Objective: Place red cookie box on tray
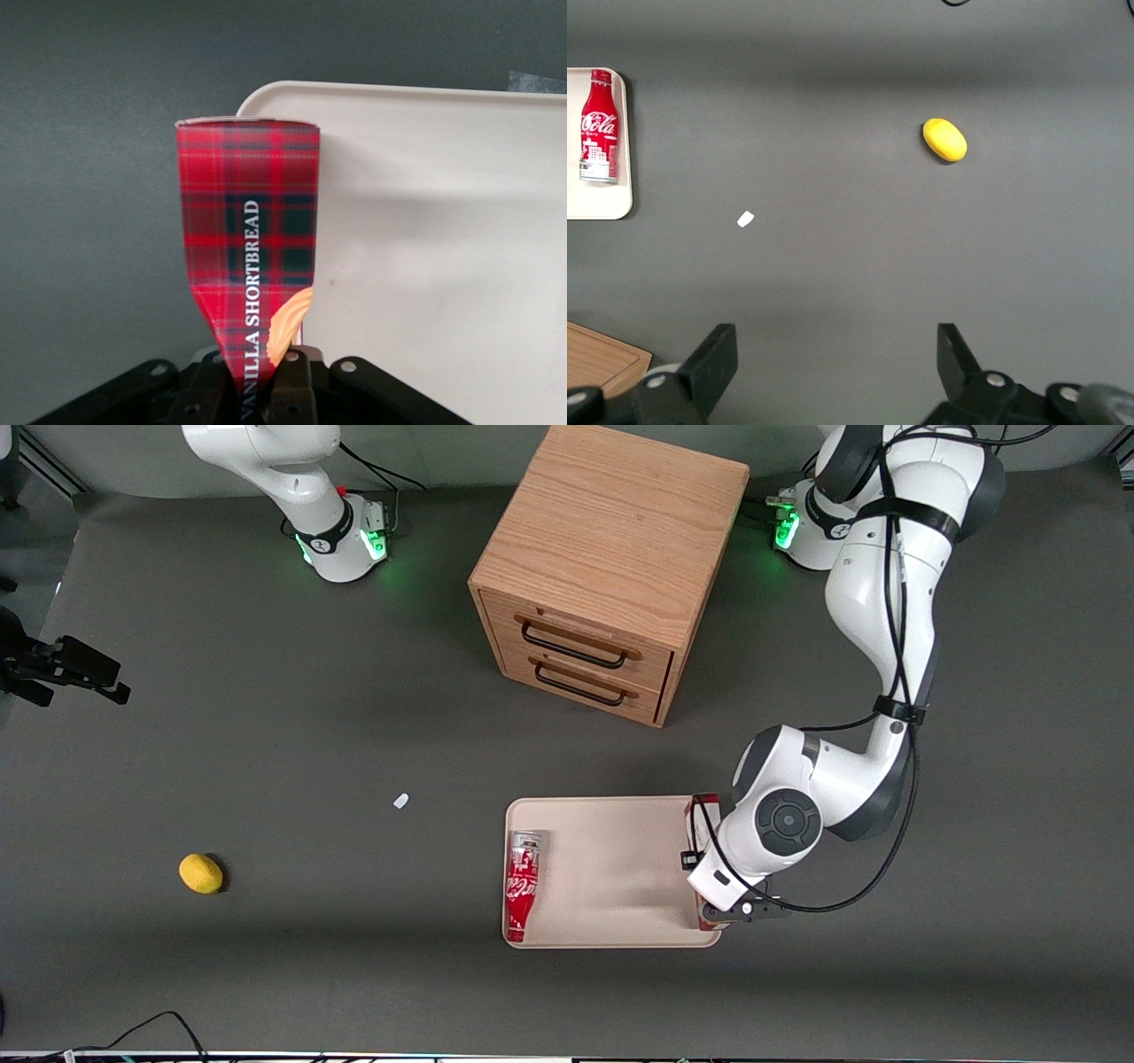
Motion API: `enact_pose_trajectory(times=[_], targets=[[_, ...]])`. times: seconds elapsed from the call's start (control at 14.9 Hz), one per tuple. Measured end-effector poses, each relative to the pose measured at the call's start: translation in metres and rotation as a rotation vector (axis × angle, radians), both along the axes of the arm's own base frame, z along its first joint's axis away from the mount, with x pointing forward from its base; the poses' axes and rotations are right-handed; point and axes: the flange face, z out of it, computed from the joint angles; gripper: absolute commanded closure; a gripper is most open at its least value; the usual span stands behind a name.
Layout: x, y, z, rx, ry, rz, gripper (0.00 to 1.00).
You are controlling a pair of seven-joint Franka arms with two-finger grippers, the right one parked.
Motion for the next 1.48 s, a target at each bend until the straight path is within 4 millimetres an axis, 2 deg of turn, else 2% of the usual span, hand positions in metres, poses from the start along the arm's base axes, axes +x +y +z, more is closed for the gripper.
enact_pose_trajectory(times=[0.07, 0.13, 0.2, 0.27, 0.74, 1.08, 1.21, 1.28, 1.48], targets=[[0.0, -0.001, -0.005, -0.004, -0.005, -0.001, 1.0], [0.0, -0.003, -0.009, -0.006, -0.008, -0.002, 0.95], [0.0, -0.005, -0.012, -0.008, -0.01, -0.004, 0.33], [0.0, -0.006, -0.013, -0.007, -0.012, -0.006, 0.0], [-0.001, -0.01, -0.011, -0.007, -0.019, -0.012, 0.0], [0.001, -0.011, 0.001, -0.014, -0.036, -0.01, 0.0], [0.004, -0.007, 0.018, -0.021, -0.055, -0.001, 0.0], [0.006, -0.003, 0.034, -0.036, -0.067, 0.013, 0.0], [0.006, 0.018, 0.101, -0.06, -0.073, 0.052, 0.0]])
